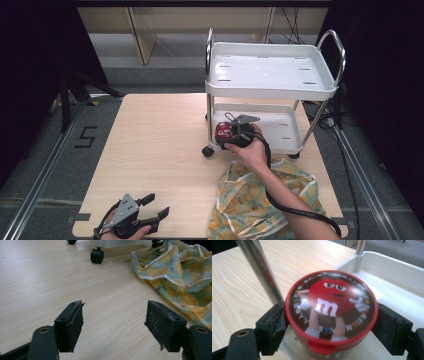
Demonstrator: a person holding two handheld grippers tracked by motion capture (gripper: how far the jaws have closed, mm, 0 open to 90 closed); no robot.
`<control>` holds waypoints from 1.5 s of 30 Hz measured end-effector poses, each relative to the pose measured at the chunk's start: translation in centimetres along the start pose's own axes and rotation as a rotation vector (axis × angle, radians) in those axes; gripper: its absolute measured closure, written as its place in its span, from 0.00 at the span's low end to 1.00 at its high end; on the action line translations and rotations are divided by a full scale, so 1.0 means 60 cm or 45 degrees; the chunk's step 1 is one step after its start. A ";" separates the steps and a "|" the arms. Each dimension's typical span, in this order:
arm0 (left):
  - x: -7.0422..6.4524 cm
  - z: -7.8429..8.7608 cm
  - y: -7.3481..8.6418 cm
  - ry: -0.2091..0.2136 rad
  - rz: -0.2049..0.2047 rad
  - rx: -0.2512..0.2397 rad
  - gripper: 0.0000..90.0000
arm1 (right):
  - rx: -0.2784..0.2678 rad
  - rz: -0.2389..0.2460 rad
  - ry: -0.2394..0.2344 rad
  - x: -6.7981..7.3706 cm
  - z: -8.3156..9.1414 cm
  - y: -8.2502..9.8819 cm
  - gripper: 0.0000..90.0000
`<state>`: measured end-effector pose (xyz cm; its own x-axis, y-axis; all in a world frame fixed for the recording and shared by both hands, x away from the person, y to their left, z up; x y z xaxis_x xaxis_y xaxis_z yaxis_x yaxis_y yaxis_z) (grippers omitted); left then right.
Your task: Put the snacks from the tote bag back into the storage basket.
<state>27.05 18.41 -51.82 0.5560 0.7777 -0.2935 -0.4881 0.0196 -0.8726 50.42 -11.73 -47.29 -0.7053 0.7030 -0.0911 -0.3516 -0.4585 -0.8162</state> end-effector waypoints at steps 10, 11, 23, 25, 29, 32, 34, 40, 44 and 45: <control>0.001 0.000 -0.001 -0.005 -0.015 0.003 0.33 | -0.042 0.022 -0.013 0.000 0.041 0.010 0.24; 0.002 0.000 -0.001 -0.002 -0.039 0.007 0.33 | -0.037 0.008 -0.007 0.000 0.047 0.012 0.24; 0.002 0.000 -0.001 -0.006 -0.038 0.006 0.33 | -0.085 0.038 -0.019 -0.001 0.101 0.009 0.26; 0.002 0.000 -0.001 -0.007 -0.038 0.006 0.33 | -0.086 0.026 -0.029 0.000 0.110 0.007 0.26; 0.003 -0.002 -0.001 0.006 -0.032 0.002 0.33 | -0.083 0.033 -0.025 0.002 0.125 0.009 0.26; 0.002 -0.001 -0.001 -0.008 -0.035 0.005 0.33 | -0.085 0.026 -0.017 0.004 0.133 0.012 0.26; 0.004 0.001 -0.001 -0.016 -0.051 0.026 0.33 | -0.081 0.064 -0.016 0.000 0.140 0.016 0.27; 0.003 -0.002 -0.001 0.000 -0.038 0.007 0.33 | -0.071 0.037 -0.003 -0.001 0.167 0.031 0.27; 0.004 -0.001 -0.001 -0.007 -0.046 0.015 0.32 | -0.080 0.058 0.008 -0.005 0.184 0.044 0.27; 0.004 -0.002 -0.001 -0.007 -0.047 0.016 0.33 | -0.079 0.042 -0.009 -0.004 0.188 0.048 0.27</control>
<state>27.28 18.56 -51.90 0.5699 0.7798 -0.2590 -0.4759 0.0564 -0.8777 42.62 -19.32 -43.18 -0.7203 0.6841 -0.1148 -0.2895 -0.4469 -0.8465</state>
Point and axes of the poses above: each handheld gripper's, and its own axes: z roughly backward along the jaws, y roughly out of its underside, x roughly to its left, the point moved 3 cm from there along -z, roughly forward along the jaws, and after that the axes turned 8 degrees about z, right-handed, at the moved point
